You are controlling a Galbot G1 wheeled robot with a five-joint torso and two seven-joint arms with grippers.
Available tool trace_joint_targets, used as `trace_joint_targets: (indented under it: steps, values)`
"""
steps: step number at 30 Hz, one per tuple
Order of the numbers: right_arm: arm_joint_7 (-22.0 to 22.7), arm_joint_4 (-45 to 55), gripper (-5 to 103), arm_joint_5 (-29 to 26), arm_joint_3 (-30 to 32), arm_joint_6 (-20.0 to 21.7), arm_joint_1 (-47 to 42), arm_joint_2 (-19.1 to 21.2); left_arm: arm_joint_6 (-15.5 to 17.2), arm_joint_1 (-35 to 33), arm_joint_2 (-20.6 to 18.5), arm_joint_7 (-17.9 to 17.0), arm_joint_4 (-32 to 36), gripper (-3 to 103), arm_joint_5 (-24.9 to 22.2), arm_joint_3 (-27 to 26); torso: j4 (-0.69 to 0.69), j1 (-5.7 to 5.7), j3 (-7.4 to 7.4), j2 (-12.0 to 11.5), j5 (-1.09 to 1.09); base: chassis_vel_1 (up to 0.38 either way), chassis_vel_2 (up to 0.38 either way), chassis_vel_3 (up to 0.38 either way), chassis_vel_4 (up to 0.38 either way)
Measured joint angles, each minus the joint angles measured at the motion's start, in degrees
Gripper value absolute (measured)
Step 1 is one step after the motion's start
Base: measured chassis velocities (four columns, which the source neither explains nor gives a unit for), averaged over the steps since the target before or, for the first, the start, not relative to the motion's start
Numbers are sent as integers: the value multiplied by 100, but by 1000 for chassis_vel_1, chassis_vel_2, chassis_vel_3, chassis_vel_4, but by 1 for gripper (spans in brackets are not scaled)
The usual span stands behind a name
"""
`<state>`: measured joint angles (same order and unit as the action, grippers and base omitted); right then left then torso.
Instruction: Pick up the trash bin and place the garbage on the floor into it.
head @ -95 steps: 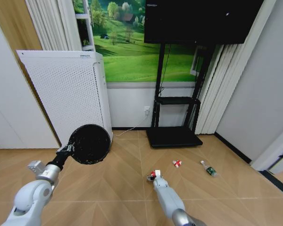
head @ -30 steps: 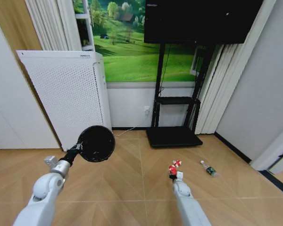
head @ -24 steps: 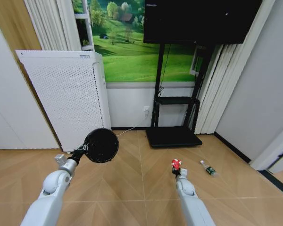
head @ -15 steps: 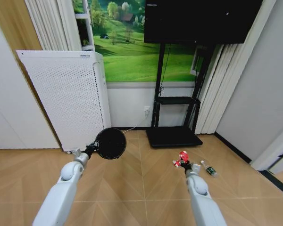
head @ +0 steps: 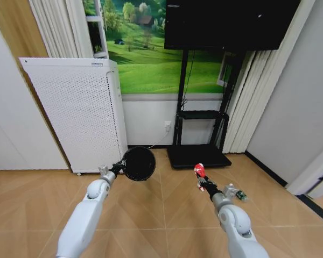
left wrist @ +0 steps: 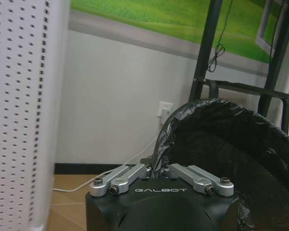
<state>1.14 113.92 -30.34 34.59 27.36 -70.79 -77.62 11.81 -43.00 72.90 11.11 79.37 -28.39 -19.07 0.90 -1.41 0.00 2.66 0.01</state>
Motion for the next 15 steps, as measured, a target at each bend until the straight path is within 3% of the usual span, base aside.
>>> trace_joint_targets:
  steps: [8,11,15]
  values:
    - [-84,-51,37,-92,-451,-18,265,130,-11,252,374,-127,-246,4,116,431,1,0,0,0,0,0,0,0,0]
    - [-167,-359,37,-53,-905,-240,485,279,-12,331,552,-207,-245,4,122,671,1,0,0,0,1,0,0,0,0]
    - [-210,-376,37,-2,-1152,-285,556,410,-11,353,551,-230,-244,4,120,770,0,0,0,0,0,0,0,0,0]
